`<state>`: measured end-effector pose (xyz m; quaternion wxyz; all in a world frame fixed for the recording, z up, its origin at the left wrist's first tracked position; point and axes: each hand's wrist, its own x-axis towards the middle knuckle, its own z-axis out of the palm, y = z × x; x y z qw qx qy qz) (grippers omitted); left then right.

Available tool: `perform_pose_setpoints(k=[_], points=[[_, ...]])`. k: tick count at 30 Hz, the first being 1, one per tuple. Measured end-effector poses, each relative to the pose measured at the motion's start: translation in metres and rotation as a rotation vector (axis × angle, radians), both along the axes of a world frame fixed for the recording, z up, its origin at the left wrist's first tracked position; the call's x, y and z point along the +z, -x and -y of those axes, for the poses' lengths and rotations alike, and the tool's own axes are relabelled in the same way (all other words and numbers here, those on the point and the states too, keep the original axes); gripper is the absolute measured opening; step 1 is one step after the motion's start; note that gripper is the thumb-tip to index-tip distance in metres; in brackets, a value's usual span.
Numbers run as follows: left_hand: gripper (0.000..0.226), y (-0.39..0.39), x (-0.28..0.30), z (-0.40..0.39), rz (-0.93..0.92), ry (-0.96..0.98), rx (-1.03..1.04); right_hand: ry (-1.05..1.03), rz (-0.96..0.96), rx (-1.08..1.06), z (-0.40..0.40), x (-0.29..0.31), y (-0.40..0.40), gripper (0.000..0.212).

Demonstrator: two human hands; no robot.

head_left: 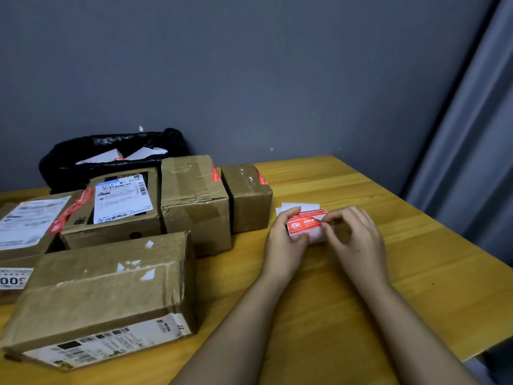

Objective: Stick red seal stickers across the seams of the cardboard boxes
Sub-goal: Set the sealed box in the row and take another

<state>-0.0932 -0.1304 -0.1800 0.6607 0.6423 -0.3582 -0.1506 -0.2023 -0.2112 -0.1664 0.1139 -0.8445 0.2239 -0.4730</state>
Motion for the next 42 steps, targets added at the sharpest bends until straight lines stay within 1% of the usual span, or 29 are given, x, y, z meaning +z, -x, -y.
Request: perform_pose_setpoints(k=[5, 12, 18, 25, 27, 32, 34, 36, 39, 42], points=[[0.048, 0.0, -0.001, 0.0, 0.04, -0.008, 0.0, 0.003, 0.035, 0.009, -0.005, 0.002, -0.002, 0.009], [0.045, 0.0, -0.003, 0.002, 0.067, -0.005, 0.021, -0.062, 0.09, 0.037, -0.013, 0.004, -0.004, 0.023], [0.048, -0.001, -0.005, 0.003, 0.133, -0.045, 0.053, -0.161, 0.113, 0.031, -0.013, 0.003, -0.005, 0.026], [0.057, 0.0, -0.004, 0.001, 0.193, -0.087, 0.034, -0.358, 0.141, 0.043, -0.01, 0.002, -0.007, 0.025], [0.057, 0.001, -0.004, 0.001, 0.214, -0.108, 0.044, -0.316, 0.145, 0.059, -0.013, 0.004, -0.006, 0.024], [0.054, 0.003, -0.002, 0.0, 0.233, -0.132, 0.056, -0.058, 0.173, 0.152, -0.021, 0.007, -0.004, 0.009], [0.054, 0.002, -0.002, -0.001, 0.217, -0.128, 0.049, -0.04, 0.233, 0.164, -0.021, 0.008, -0.003, 0.01], [0.053, 0.002, -0.002, 0.0, 0.196, -0.139, 0.031, -0.075, 0.285, 0.15, -0.018, 0.009, -0.002, 0.011], [0.057, 0.004, -0.003, -0.001, 0.179, -0.142, 0.024, -0.185, 0.307, 0.106, -0.012, 0.008, -0.001, 0.012], [0.063, 0.006, -0.001, -0.002, 0.238, -0.22, 0.047, -0.302, 0.298, 0.073, -0.009, 0.005, -0.004, 0.012]])
